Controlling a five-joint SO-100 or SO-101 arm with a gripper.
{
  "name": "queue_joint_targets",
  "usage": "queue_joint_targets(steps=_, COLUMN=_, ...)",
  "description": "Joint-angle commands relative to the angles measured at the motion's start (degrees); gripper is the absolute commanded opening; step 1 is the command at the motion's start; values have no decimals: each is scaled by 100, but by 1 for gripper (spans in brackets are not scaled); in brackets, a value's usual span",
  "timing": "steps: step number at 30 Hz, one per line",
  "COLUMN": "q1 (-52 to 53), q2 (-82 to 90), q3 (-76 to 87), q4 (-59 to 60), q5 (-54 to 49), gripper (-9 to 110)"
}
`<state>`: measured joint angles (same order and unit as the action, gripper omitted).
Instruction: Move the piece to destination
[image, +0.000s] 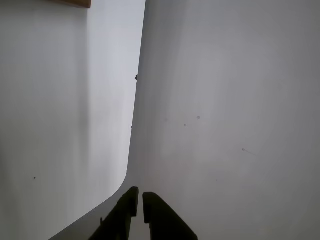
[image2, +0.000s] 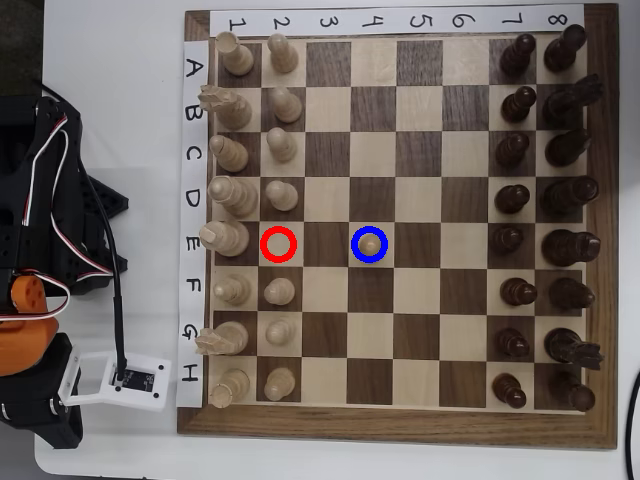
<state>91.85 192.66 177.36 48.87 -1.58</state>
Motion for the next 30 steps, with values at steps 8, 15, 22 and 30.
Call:
queue_joint_targets(steps=8, q1=18, q2=360, q3=501, q4=185, q5=18, gripper=0)
queue_joint_targets(steps=15, q1=70, q2=360, q3=378, q4=624, q5=-229, gripper=0)
queue_joint_targets(steps=22, q1=132, q2=360, q3=316, q4=835, q5=-264, gripper=0)
queue_joint_targets(steps=30, q1=193, q2=360, q3=211, q4=1195, q5=-202, gripper=0)
